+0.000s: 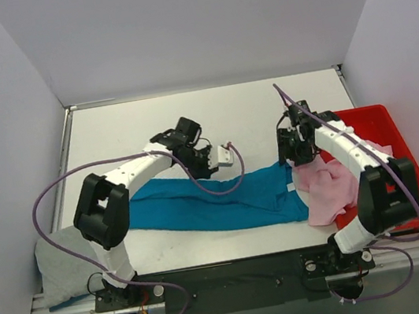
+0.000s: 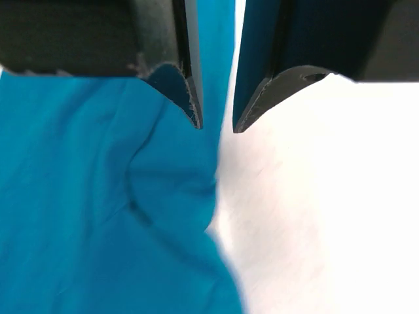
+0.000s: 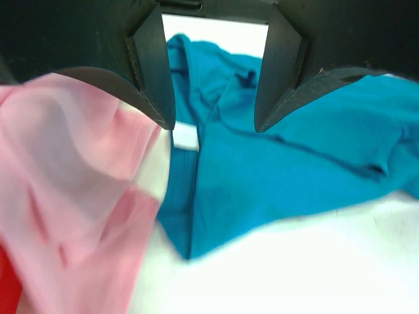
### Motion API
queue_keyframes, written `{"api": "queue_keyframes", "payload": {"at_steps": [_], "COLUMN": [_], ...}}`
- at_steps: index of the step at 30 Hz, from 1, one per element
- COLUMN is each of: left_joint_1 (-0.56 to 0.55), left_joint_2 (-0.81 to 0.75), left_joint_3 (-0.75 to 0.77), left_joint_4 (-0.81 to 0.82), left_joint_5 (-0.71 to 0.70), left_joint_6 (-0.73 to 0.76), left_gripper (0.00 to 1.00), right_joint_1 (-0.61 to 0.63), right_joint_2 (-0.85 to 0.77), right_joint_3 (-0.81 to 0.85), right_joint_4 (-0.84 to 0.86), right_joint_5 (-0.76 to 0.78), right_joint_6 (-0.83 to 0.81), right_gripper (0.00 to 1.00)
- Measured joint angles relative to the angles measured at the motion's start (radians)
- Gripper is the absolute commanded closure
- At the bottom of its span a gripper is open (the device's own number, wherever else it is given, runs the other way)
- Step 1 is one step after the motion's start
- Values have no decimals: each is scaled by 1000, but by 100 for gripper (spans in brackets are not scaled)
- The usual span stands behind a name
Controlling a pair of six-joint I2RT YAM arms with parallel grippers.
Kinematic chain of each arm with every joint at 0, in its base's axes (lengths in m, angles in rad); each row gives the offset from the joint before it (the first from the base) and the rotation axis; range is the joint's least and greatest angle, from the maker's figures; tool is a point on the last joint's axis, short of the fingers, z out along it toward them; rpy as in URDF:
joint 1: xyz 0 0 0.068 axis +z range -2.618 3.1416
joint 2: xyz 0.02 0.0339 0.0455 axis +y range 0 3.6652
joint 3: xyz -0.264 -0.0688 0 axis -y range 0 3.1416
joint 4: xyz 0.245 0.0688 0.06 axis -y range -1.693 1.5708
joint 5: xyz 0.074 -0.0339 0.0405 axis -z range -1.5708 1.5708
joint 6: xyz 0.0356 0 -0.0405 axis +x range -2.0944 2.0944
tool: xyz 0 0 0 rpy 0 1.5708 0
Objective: Fold and stack the t-shirts
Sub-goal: Fold the other side of the tshirt into a rectangle, then rotate the tshirt 90 degrees
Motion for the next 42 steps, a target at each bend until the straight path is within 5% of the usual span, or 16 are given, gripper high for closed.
{"api": "queue_keyframes", "payload": {"at_steps": [9,11,14,21,29,30,33,35,42], "left_joint_1": [362,415,469,551,607,608,608,609,633], "left_joint_2": [-59,-59,-59,-58,-127,-140,-187,-223,-255], "left_joint_3": [-74,-107,-143,-242,-317,-328,-359,-370,-253], "left_joint_4": [-9,-1,24,85,63,49,-8,-60,-209], "left_joint_5": [-142,-179,-219,-270,-298,-297,-282,-262,-194], "left_joint_6": [-5,3,23,119,202,206,211,209,148], "left_gripper": [51,50,53,65,66,66,66,64,62], "right_joint_1": [-37,-42,-43,-61,-119,-121,-122,-122,-127], "right_joint_2": [364,420,482,598,846,884,970,1021,994], "right_joint_3": [240,265,283,440,906,973,1124,1212,1187], "right_joint_4": [17,15,7,-58,-61,-50,-48,-43,-31], "right_joint_5": [3,-13,-28,-74,-130,-137,-144,-160,-151], "right_joint_6": [-68,-69,-71,-38,19,27,52,70,47], "right_gripper": [59,66,99,100,100,100,62,46,48]}}
